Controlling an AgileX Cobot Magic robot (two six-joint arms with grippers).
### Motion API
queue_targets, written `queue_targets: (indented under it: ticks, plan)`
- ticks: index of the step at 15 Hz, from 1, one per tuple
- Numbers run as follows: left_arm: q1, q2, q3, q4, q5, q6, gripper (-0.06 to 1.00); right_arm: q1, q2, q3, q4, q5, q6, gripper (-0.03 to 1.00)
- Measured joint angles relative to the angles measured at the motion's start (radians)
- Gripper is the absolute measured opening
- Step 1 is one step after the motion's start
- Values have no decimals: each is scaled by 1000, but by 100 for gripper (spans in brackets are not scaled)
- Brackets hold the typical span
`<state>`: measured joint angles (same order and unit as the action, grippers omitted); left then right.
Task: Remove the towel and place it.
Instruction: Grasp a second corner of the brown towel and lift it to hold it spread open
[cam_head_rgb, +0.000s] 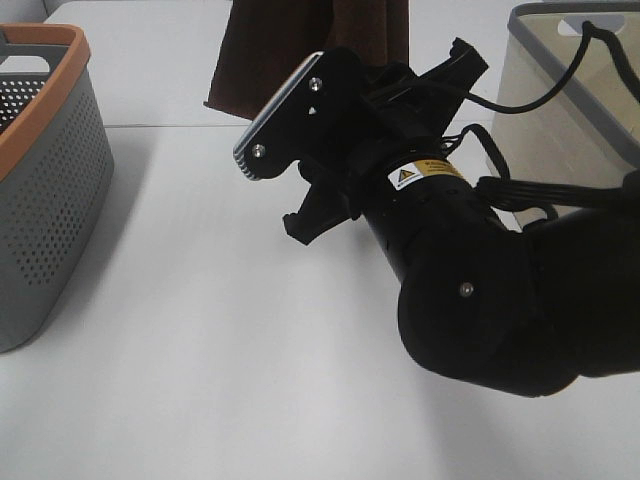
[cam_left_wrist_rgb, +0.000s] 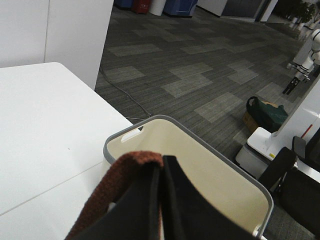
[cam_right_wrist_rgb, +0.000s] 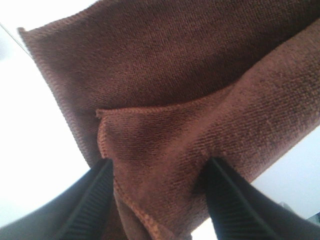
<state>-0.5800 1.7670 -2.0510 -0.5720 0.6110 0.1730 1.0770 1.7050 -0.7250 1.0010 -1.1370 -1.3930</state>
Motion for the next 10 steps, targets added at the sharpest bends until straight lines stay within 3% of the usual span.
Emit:
queue_targets:
  ticks: [4, 10]
  plan:
    - [-1, 12, 0, -1, -5, 0, 0, 64, 0, 0, -70, 3, -51, 54]
    - [-19, 12, 0, -2, -6, 22, 0, 64, 0, 0, -190, 26, -39, 54]
